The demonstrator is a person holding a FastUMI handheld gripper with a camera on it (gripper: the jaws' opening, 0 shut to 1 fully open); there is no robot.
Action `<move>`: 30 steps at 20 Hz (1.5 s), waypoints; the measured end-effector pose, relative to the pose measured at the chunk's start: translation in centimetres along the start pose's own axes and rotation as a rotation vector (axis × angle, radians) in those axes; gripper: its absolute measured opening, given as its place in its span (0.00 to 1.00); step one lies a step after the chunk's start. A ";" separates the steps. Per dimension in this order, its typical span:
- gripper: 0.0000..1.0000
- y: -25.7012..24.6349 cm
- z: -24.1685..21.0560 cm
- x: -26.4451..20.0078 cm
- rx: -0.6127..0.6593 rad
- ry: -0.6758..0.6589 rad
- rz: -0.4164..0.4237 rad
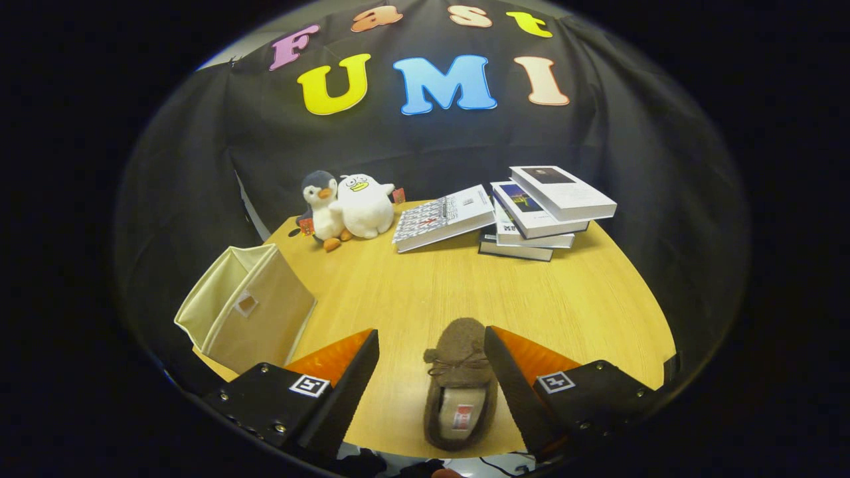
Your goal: Open the storage box then place both shoes into the box .Put the left shoe in first, then the right shoe, with the right side of both shoes facing outward in a uniform manner.
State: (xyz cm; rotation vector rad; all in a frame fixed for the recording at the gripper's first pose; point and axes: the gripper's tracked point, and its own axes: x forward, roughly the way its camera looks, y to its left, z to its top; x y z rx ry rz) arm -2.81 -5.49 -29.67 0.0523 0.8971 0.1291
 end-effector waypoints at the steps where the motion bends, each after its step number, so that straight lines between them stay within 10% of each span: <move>1: 0.98 -0.8 -0.4 0.1 -0.001 0.006 -0.017; 17: 0.93 -6.2 -10.8 4.4 -0.108 0.248 -0.048; 23: 0.66 -6.1 -12.2 5.8 -0.023 0.297 -0.054; 25: 0.21 -5.8 -12.4 6.0 0.017 0.305 -0.064; 30: 0.02 -5.7 -12.1 5.7 0.093 0.313 -0.112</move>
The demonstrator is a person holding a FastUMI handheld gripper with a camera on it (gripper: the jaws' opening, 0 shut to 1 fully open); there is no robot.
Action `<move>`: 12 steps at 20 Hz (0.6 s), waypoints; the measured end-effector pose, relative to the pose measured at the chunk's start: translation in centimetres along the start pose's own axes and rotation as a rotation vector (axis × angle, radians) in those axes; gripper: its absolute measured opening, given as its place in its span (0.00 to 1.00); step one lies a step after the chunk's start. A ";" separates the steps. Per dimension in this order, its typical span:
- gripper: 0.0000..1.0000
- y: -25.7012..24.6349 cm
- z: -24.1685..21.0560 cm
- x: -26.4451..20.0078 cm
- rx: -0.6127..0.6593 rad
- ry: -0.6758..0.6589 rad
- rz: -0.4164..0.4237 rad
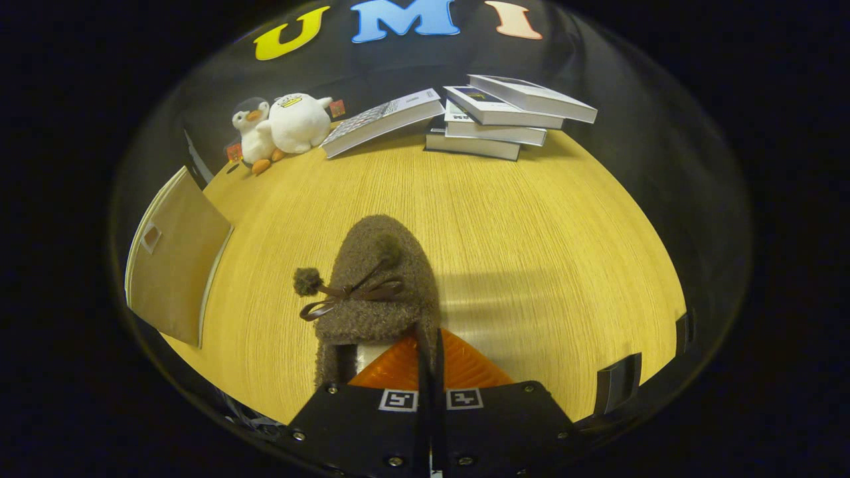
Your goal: Open the storage box then place both shoes into the box .Put the left shoe in first, then the right shoe, with the right side of both shoes facing outward in a uniform manner.
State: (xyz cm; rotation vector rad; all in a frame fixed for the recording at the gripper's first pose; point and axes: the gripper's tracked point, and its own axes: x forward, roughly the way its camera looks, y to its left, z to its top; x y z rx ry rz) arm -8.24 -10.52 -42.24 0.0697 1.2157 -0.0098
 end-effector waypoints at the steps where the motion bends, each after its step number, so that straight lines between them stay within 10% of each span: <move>1: 0.02 0.2 0.1 -0.3 0.032 0.006 0.005; 12: 0.01 7.4 5.3 -6.5 0.209 -0.066 0.089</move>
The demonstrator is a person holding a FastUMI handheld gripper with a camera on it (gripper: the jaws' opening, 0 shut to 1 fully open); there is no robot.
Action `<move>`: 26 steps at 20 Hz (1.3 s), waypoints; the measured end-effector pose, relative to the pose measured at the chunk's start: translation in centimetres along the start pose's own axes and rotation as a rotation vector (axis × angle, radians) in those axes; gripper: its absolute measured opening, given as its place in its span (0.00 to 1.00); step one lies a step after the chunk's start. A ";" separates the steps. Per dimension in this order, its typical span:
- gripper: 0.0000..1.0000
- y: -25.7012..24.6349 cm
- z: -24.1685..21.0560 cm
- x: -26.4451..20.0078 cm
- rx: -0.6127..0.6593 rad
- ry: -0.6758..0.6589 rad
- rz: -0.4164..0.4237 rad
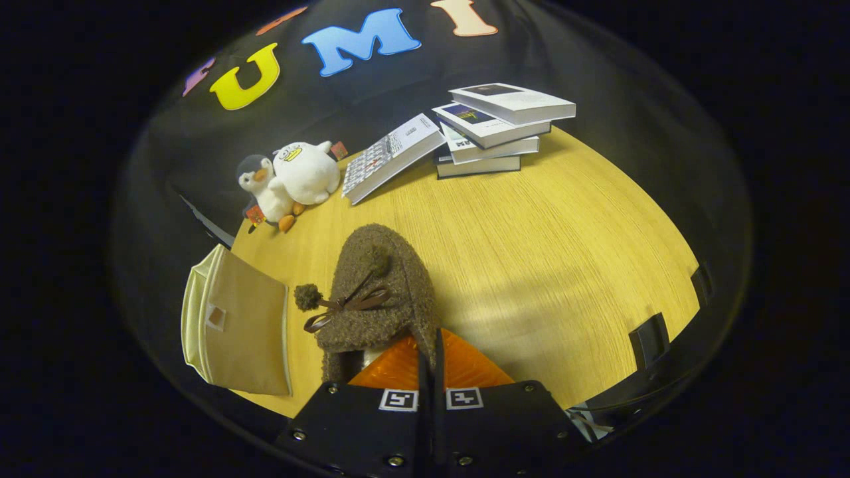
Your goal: Open the storage box then place both shoes into the box .Put the left shoe in first, then the right shoe, with the right side of both shoes facing outward in a uniform manner.
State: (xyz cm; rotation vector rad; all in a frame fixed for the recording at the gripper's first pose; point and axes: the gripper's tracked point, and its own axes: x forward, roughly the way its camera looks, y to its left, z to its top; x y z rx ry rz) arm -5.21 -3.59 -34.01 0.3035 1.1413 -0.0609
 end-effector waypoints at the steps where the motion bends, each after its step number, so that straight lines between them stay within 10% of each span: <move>1: 0.01 0.9 0.4 -0.4 -0.001 -0.011 0.001; 26: 0.01 28.9 0.4 -2.0 0.035 -0.070 0.276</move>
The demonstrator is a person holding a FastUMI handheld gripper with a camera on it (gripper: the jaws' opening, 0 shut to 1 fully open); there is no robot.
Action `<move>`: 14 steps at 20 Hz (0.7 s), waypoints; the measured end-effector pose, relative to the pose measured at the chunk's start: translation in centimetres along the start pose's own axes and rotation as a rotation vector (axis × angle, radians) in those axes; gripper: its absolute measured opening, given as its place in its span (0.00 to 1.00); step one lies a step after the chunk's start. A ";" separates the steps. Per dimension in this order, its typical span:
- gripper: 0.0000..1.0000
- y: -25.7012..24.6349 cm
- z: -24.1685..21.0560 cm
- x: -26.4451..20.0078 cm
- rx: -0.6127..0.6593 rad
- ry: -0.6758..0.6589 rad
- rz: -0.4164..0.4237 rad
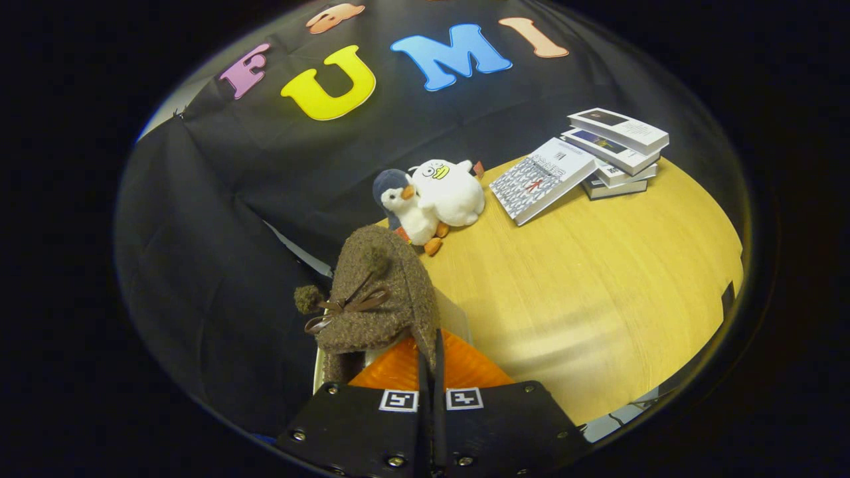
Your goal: Open the storage box then place both shoes into the box .Put the left shoe in first, then the right shoe, with the right side of both shoes facing outward in a uniform manner.
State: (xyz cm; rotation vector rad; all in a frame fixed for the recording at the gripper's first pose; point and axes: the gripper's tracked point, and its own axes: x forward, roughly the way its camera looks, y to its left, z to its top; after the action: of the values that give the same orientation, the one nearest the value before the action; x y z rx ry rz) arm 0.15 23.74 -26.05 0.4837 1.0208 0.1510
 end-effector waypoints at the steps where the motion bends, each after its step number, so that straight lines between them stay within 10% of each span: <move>1: 0.01 0.6 -0.7 0.5 0.002 0.013 0.007; 8: 0.01 1.4 -4.4 2.6 0.072 0.069 -0.009; 10: 0.17 2.6 -3.3 2.0 0.084 0.032 0.045; 11: 0.47 2.4 -2.5 1.5 0.067 0.009 0.041; 14: 0.87 1.3 -0.5 0.2 -0.036 -0.054 0.009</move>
State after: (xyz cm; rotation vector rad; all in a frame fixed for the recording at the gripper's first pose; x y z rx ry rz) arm -0.06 25.16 -25.84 0.4577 0.9620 0.1637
